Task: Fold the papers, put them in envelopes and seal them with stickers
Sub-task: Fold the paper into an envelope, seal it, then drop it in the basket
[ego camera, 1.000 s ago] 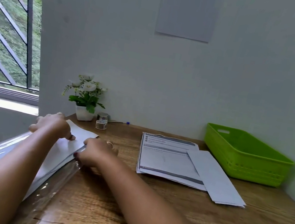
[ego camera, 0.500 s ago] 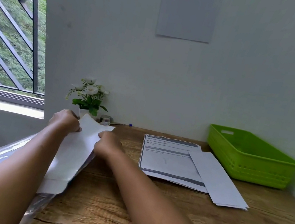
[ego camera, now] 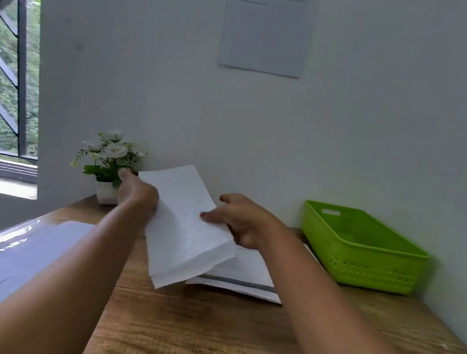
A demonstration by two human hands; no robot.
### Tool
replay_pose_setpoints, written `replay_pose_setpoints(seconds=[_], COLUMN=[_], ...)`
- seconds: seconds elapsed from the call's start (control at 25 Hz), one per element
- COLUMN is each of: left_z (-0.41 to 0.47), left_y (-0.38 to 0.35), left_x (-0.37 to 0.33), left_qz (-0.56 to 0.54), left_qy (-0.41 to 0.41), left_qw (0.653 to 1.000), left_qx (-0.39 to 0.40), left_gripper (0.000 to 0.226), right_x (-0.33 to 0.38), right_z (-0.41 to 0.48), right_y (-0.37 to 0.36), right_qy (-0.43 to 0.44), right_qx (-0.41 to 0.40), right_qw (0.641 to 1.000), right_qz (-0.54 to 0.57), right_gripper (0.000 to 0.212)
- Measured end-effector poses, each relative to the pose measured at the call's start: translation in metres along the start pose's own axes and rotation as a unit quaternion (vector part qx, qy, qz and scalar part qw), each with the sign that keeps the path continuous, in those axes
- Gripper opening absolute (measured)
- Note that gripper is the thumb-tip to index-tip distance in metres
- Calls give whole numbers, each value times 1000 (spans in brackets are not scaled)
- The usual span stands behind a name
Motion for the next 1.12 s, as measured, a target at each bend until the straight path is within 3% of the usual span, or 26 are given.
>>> replay_pose_setpoints(seconds=[0.12, 0.2, 0.32, 0.4, 0.48, 0.56, 0.64, 0.72, 0.8, 0.92, 1.0, 1.04, 1.08, 1.12], left_z=[-17, -30, -65, -87, -90, -85, -86, -86, -79, -81, -83, -84, -87, -90], left_y=[-44, -74, -105, -115, -124, -128, -134, -140, -139, -128, -123, -121, -121, -120], left_x=[-4, -12, -20, -24, -23, -16, -7, 1, 0, -14, -15, -11, -6, 3], left_qz=[-81, -103, -147, -123, -115, -121, -104, -47, 36, 130, 222, 250, 263, 277], left_qy=[21, 10, 34, 37, 14, -14, -13, -8, -66, -213, -282, -288, -280, -270], left_qw=[994, 977, 907, 867, 869, 901, 910, 908, 930, 934, 901, 880, 856, 825], left_qx=[65, 184, 392, 482, 481, 415, 402, 415, 359, 257, 246, 284, 347, 412], left_gripper=[41, 43, 62, 57, 45, 38, 43, 55, 68, 68, 55, 48, 40, 36], right_x=[-8, -12, -21, -27, -32, -34, -31, -19, -4, -2, -19, -29, -39, -48], right_z=[-22, -31, -42, -46, -49, -53, -55, -61, -71, -77, -73, -70, -66, -63], right_y=[36, 64, 93, 101, 103, 100, 104, 110, 107, 80, 55, 45, 40, 38], right_qy=[0, 8, 24, 24, 17, 13, 38, 106, 166, 170, 146, 136, 122, 110], right_qx=[-69, -147, -213, -231, -187, -125, -148, -257, -331, -295, -243, -213, -175, -128], right_qw=[996, 986, 976, 973, 982, 991, 988, 949, 872, 754, 663, 649, 666, 712], right_qz=[-47, -78, -34, -13, 16, 36, -12, -150, -321, -561, -693, -718, -715, -682], right_gripper=[43, 34, 31, 30, 31, 36, 43, 42, 40, 41, 37, 36, 35, 33])
Point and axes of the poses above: each hand's wrist, its own z-axis towards the middle knuckle, its own y-axis out of the back of the hand, x = y × z, the point moved 3 cm from there along z, towards the middle knuckle, and after that the axes turned 13 degrees about x, right-handed, at the moved point
